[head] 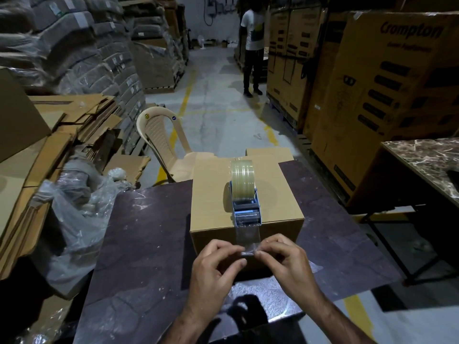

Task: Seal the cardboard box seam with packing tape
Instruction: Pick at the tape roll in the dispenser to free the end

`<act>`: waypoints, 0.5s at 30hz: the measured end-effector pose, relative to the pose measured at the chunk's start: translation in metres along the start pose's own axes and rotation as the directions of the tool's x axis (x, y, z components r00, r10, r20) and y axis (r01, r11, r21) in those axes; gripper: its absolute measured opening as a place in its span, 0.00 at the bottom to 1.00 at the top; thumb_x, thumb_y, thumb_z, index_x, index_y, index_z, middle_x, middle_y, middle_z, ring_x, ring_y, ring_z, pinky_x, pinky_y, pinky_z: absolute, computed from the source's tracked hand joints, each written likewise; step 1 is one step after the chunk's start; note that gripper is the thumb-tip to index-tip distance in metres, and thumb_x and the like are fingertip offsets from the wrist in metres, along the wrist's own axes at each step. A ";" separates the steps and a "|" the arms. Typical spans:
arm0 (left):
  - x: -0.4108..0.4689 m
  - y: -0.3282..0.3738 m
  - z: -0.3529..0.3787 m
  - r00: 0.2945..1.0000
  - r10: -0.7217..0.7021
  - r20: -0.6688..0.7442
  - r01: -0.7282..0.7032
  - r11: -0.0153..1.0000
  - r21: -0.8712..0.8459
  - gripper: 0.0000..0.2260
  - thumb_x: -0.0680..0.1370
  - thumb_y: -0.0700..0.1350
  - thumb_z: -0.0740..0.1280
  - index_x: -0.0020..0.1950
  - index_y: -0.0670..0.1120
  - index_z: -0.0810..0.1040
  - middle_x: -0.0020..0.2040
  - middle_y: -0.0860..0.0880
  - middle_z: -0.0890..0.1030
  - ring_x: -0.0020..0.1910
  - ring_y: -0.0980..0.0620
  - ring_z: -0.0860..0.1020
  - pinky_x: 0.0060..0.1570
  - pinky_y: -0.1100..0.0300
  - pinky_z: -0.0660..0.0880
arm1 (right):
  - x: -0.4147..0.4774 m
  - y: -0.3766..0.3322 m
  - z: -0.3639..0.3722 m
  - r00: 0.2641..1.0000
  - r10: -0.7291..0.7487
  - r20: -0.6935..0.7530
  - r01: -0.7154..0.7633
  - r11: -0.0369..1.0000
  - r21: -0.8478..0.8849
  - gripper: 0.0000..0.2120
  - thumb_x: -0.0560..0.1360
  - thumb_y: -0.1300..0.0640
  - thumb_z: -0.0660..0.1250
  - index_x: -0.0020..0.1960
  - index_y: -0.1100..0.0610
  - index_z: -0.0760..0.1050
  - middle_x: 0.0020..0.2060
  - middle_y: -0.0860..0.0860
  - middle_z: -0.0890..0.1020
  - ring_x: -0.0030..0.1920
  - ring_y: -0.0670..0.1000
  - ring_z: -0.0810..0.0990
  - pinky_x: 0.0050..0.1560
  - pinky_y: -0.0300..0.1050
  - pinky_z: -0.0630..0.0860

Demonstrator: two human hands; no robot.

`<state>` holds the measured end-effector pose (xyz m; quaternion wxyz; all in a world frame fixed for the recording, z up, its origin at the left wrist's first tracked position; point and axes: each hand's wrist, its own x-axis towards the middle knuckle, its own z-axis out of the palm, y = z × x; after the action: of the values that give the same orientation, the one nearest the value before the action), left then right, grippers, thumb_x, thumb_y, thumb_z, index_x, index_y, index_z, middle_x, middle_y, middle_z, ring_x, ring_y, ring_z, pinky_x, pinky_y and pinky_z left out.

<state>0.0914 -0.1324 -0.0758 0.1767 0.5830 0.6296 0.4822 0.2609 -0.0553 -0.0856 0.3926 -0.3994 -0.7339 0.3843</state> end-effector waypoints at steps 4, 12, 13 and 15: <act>0.003 0.005 0.004 0.998 -0.046 -0.049 0.044 0.998 -0.042 0.04 0.72 0.44 0.75 0.45 0.51 0.85 0.43 0.56 0.80 0.44 0.55 0.80 0.40 0.66 0.76 | 0.002 -0.001 0.001 1.000 0.029 0.012 -0.029 1.000 0.013 0.03 0.72 0.56 0.72 0.41 0.48 0.83 0.39 0.43 0.82 0.45 0.46 0.80 0.45 0.45 0.78; 0.007 0.001 0.016 0.942 -0.330 -0.064 0.311 0.928 -0.207 0.05 0.72 0.45 0.75 0.44 0.54 0.83 0.43 0.53 0.82 0.43 0.58 0.81 0.41 0.69 0.76 | 0.005 -0.005 0.003 0.994 0.104 0.045 -0.105 0.994 0.034 0.03 0.73 0.55 0.72 0.43 0.50 0.84 0.39 0.42 0.84 0.43 0.43 0.82 0.42 0.36 0.76; 0.007 0.001 0.017 0.939 -0.337 -0.061 0.317 0.923 -0.219 0.05 0.72 0.45 0.75 0.44 0.55 0.83 0.44 0.53 0.82 0.43 0.58 0.81 0.42 0.68 0.76 | 0.006 -0.006 0.002 0.993 0.107 0.049 -0.108 0.994 0.030 0.03 0.73 0.55 0.72 0.43 0.50 0.84 0.39 0.42 0.84 0.43 0.43 0.82 0.42 0.37 0.77; 0.006 0.001 0.018 0.938 -0.340 -0.071 0.316 0.921 -0.229 0.05 0.71 0.44 0.75 0.43 0.54 0.83 0.44 0.53 0.82 0.43 0.58 0.81 0.42 0.69 0.75 | 0.006 -0.007 0.002 0.992 0.116 0.057 -0.118 0.993 0.030 0.03 0.73 0.55 0.71 0.43 0.49 0.84 0.39 0.42 0.84 0.43 0.43 0.82 0.42 0.36 0.76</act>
<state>0.1042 -0.1196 -0.0817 0.2821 0.4196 0.6716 0.5416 0.2553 -0.0533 -0.0786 0.3555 -0.4245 -0.7131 0.4300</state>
